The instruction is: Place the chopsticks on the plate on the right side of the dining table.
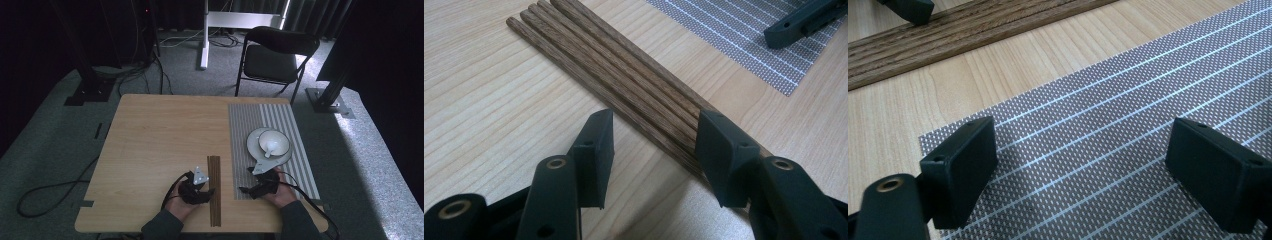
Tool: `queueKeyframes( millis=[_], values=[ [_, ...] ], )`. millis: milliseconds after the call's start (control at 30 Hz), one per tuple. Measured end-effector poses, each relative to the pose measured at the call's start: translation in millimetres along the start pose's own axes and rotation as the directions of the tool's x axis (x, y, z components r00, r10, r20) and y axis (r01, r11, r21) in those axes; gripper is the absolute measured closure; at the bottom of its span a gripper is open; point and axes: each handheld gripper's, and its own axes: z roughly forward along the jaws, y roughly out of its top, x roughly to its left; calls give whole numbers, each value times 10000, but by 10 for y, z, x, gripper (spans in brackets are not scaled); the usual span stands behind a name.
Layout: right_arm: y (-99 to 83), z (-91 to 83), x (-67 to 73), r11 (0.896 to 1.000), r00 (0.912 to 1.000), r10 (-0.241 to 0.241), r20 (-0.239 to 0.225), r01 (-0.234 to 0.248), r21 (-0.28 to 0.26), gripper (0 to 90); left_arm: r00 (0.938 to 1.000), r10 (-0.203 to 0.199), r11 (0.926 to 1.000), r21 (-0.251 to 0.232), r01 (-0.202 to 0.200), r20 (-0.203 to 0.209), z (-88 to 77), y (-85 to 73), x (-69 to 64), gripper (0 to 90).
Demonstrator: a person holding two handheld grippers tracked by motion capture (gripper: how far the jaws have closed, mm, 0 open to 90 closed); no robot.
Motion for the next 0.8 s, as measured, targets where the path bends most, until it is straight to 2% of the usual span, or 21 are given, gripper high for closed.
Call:
queueKeyframes(
  millis=[367, 567, 700, 800],
  values=[
    [0, 0, 0, 10000, 10000, 0, 0, 0, -1, 122, 9999, -6, 9998, 211, 10, -169, 14, -5, 1, 543],
    [0, 0, 0, 10000, 10000, 1, 0, -1, 1, 123, 9965, 17, 9994, 351, 13, -841, 2, -2, 18, 617],
    [0, 0, 0, 10000, 10000, 1, 0, -1, -1, 122, 9937, -149, 9991, 379, 192, -1107, -11, -4, 53, 628],
    [0, 0, 0, 10000, 10000, 2, 0, -2, -1, 122, 9904, -230, 9987, 413, 288, -1360, -26, -6, 84, 669]
  ],
)
